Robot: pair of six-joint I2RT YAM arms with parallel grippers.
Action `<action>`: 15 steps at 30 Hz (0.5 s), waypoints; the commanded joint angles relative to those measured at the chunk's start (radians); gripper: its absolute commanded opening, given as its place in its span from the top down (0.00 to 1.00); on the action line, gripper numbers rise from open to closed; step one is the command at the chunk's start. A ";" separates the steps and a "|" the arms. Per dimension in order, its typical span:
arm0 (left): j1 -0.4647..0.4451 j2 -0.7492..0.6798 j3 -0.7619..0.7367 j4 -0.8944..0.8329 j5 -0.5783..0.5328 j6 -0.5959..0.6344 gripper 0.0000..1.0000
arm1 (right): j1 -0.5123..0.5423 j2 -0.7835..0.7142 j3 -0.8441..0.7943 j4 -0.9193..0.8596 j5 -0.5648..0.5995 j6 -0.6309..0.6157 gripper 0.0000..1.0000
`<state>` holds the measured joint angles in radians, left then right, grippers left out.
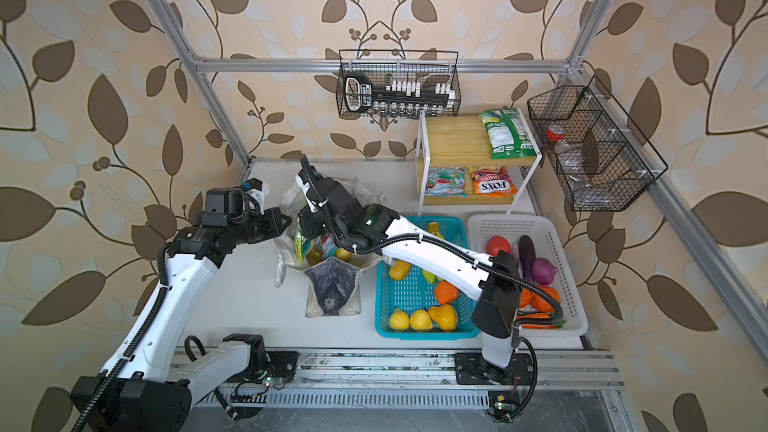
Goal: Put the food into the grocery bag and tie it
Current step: 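Lift the Spring Tea packet with the right gripper and lower it into the tote bag, then open the right gripper to release the Spring Tea packet into the bag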
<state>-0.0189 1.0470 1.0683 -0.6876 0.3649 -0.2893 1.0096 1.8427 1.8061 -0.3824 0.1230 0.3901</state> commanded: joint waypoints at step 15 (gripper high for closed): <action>-0.002 -0.018 0.014 0.028 0.028 0.011 1.00 | -0.075 -0.185 -0.488 0.284 -0.260 0.154 1.00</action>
<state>-0.0185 1.0470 1.0683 -0.6872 0.3653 -0.2893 0.9501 1.7416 1.3552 -0.1711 -0.0475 0.5064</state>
